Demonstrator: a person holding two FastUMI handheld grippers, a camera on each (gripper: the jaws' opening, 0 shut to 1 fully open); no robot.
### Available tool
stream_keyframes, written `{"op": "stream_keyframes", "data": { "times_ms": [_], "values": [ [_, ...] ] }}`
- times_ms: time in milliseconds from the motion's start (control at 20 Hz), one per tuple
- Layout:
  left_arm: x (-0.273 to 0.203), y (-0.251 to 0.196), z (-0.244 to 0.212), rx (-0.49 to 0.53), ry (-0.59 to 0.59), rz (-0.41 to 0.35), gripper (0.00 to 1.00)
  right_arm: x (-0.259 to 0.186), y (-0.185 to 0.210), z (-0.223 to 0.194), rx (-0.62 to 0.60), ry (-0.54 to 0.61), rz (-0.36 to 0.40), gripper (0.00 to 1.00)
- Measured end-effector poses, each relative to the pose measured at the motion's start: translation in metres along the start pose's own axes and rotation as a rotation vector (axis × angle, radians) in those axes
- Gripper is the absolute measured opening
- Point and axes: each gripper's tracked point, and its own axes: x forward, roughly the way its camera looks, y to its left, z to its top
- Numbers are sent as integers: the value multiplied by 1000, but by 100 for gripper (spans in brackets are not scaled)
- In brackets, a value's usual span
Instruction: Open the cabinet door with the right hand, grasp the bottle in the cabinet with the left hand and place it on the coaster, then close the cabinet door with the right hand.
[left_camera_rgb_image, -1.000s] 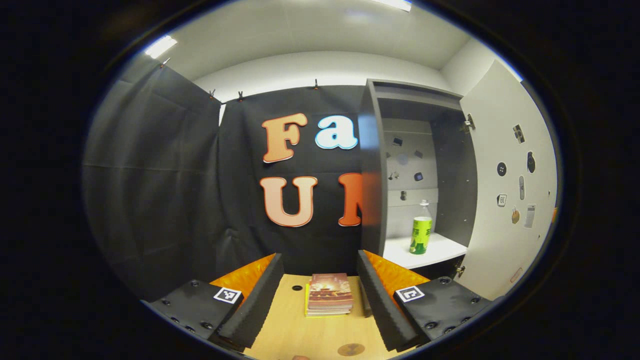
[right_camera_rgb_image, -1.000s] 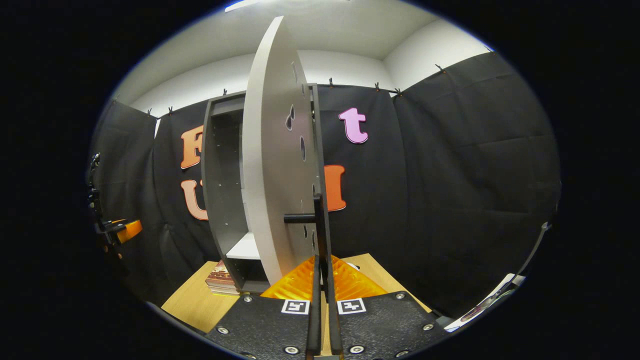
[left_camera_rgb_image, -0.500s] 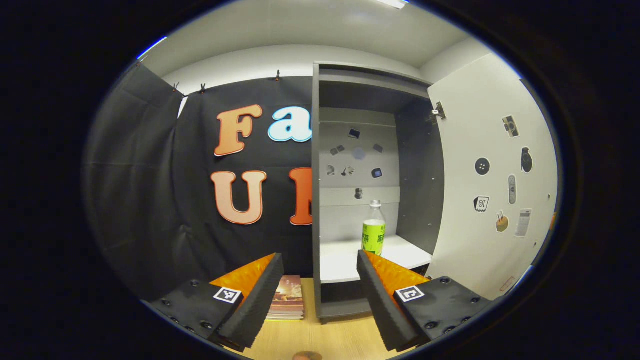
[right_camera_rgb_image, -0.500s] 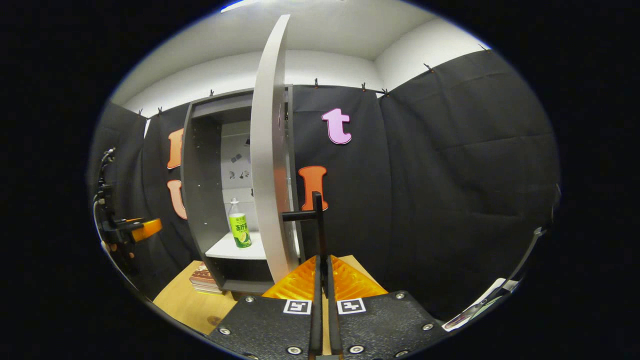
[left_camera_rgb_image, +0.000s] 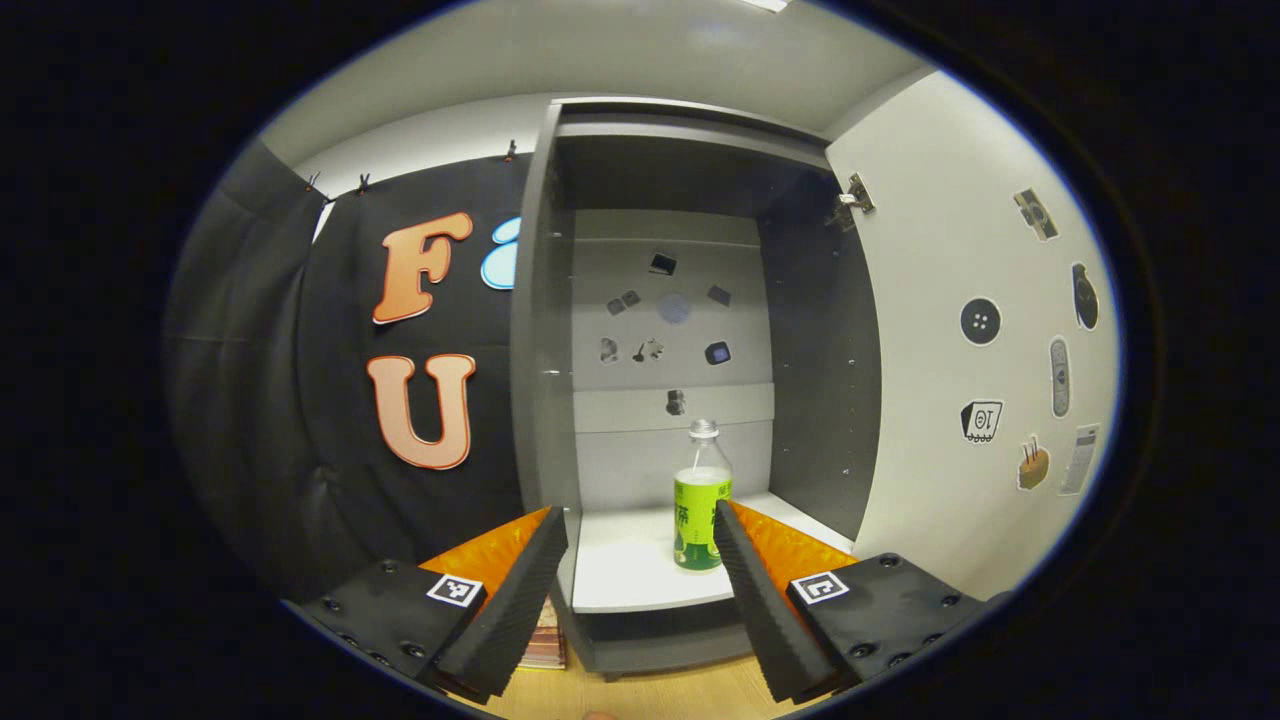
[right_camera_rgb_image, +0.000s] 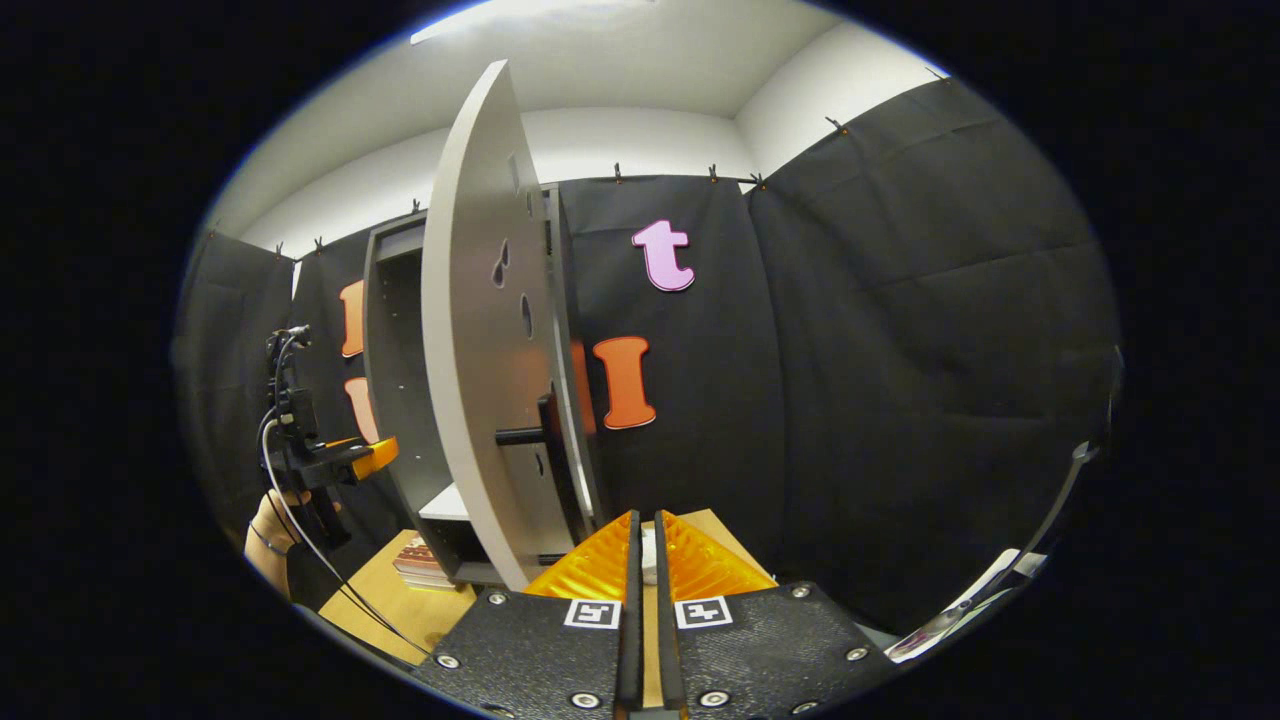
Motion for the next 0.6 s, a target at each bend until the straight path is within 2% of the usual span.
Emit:
{"op": "stream_keyframes", "data": {
  "times_ms": [50, 200, 250, 300, 350, 400, 450, 550, 600],
  "values": [
    [11, -5, -4, 2, 3, 3, 94, 0, -2, 1, -3, -4, -5, 6],
    [45, -27, -20, 1, 35, -18, 94, 3, -13, 3, -27, -10, -29, 14],
    [56, -33, -26, -7, 48, -23, 94, 4, -16, 3, -39, -8, -37, 29],
    [66, -40, -34, -15, 64, -31, 94, 3, -20, 4, -49, -8, -42, 28],
    [76, -45, -41, -19, 79, -36, 95, 5, -24, 3, -53, -7, -49, 43],
    [85, -48, -46, -20, 88, -37, 96, 5, -27, 4, -53, -7, -58, 43],
    [94, -49, -49, -18, 88, -30, 99, 5, -31, 4, -49, -6, -64, 55],
    [110, -50, -51, -12, 83, -15, 96, 10, -39, 5, -33, -7, -78, 78],
    [118, -52, -54, -10, 86, -16, 96, 14, -47, 4, -27, -4, -89, 78]
  ]
}}
